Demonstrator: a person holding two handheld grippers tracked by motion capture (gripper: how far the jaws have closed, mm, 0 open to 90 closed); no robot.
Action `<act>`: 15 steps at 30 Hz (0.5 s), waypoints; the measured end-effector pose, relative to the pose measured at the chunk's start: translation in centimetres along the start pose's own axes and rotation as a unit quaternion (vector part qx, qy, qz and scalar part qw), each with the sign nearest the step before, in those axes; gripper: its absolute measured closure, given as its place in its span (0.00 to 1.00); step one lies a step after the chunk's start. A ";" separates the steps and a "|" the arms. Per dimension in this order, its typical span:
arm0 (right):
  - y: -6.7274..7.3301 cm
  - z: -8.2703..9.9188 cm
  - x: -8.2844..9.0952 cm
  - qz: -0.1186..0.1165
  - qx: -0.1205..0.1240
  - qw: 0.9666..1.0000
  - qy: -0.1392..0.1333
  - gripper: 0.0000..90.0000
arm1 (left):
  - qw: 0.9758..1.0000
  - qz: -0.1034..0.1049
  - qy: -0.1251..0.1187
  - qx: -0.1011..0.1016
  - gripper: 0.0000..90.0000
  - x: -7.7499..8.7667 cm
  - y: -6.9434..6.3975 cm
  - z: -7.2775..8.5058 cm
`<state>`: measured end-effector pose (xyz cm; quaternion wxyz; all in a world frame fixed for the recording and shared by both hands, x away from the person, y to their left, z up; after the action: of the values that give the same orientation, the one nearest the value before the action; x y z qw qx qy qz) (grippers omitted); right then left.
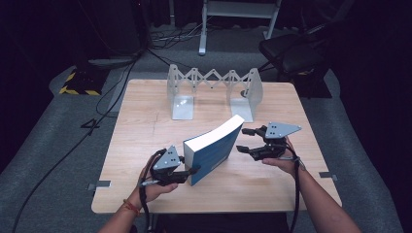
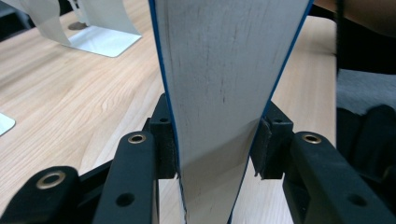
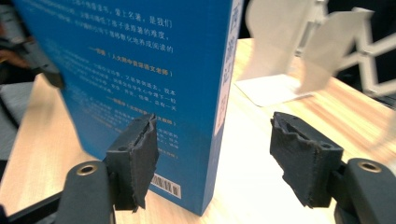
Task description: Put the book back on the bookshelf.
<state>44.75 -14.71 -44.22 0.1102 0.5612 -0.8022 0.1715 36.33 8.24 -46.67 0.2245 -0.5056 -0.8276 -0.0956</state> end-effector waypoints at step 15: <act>0.0 -0.4 -3.9 -0.089 0.002 0.996 0.000 0.40 | 1.000 0.012 -0.006 -0.028 0.65 0.5 1.4 0.5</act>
<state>46.06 -11.18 -45.29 0.1236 0.6305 -0.7487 0.1630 37.24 9.52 -46.97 0.2060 -0.5224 -0.8197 -0.1131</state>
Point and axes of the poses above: each handheld gripper's, and its own axes: x roughly backward along the jaws, z roughly out of its underside, y roughly to its left, the point moved 8 cm from there along -x, roughly forward along the jaws, and after that the axes turned 5 degrees about x, right-handed, at the moved point
